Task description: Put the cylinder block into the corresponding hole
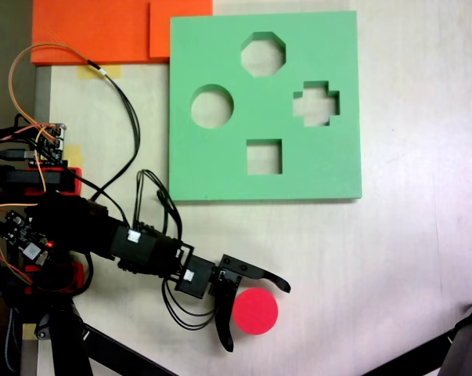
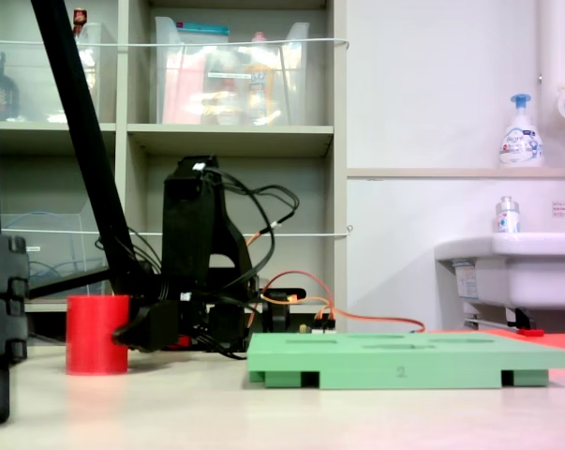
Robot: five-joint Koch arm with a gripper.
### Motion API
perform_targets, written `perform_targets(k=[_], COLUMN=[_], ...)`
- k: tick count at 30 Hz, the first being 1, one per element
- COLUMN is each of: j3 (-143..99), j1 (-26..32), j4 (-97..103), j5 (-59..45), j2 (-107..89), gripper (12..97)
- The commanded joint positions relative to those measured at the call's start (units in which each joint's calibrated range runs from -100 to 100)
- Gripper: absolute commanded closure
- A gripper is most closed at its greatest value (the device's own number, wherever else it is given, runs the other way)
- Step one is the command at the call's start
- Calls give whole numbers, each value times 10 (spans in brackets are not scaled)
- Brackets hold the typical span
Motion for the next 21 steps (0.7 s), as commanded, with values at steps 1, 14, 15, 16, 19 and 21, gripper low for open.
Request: perform_targets(k=[1,14,15,16,19,21], j3=[21,33,30,30,29,30], j1=[0,9,9,10,12,15], j4=[47,40,41,41,40,40], j5=[4,4,4,4,4,4], j2=[3,5,0,-2,-9,-12], gripper=[193,566,601,608,623,641])
